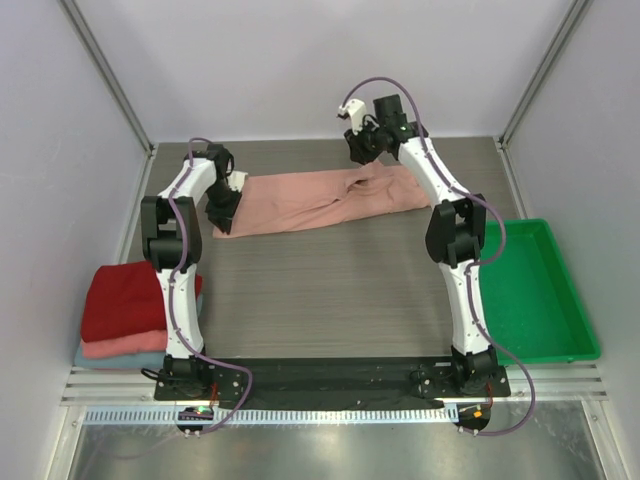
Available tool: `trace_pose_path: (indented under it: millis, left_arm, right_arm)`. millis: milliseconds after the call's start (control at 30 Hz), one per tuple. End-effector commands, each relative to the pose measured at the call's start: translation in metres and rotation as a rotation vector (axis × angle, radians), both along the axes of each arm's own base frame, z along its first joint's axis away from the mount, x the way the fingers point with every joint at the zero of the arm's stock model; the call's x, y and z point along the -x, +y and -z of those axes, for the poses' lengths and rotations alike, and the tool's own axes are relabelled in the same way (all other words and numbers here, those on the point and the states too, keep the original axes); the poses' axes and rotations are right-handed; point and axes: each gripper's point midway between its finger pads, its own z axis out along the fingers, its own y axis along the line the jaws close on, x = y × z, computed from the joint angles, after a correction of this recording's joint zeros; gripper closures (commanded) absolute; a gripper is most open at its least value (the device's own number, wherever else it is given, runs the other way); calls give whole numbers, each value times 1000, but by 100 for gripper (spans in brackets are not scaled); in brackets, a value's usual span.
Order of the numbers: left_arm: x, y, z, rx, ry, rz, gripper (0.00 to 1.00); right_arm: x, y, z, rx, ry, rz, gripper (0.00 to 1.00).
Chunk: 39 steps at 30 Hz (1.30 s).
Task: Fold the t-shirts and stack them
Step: Fold the tshirt
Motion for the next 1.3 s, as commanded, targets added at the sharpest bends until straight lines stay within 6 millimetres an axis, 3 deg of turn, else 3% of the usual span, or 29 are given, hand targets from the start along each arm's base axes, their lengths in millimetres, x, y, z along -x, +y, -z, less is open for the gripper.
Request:
trace_pose_path:
  millis: [0, 33, 67, 100, 200, 233, 333, 433, 467, 733, 1267]
  left_arm:
    - [-2, 4, -15, -18, -38, 8, 80]
    - [-2, 4, -16, -16, -38, 9, 80]
    - [-2, 3, -18, -10, -44, 8, 80]
    - [-1, 3, -19, -9, -43, 9, 80]
    - [0, 1, -23, 5, -50, 17, 80]
    - [-1, 0, -24, 6, -53, 19, 80]
    - [-1, 1, -21, 1, -46, 20, 80]
    - [-2, 1, -18, 1, -38, 20, 80]
    - [-1, 1, -17, -2, -35, 21, 80]
    - [0, 5, -14, -36, -23, 34, 80]
    - [5, 10, -9, -98, -3, 62, 80]
  right_arm:
    - [9, 11, -31, -9, -56, -16, 69]
    - [11, 0, -36, 14, -65, 13, 67]
    - [16, -12, -20, 30, -20, 27, 67]
    - [13, -35, -23, 23, -14, 67, 66]
    - [15, -81, -25, -1, 28, 145, 60]
    - [14, -110, -27, 10, 26, 179, 59]
    - [21, -152, -24, 18, 61, 200, 53]
    - [28, -162, -16, 14, 109, 194, 52]
    - [30, -180, -5, 13, 150, 220, 52]
    - [40, -172, 15, -64, 253, 193, 52]
    - [33, -170, 61, -94, 339, 174, 51]
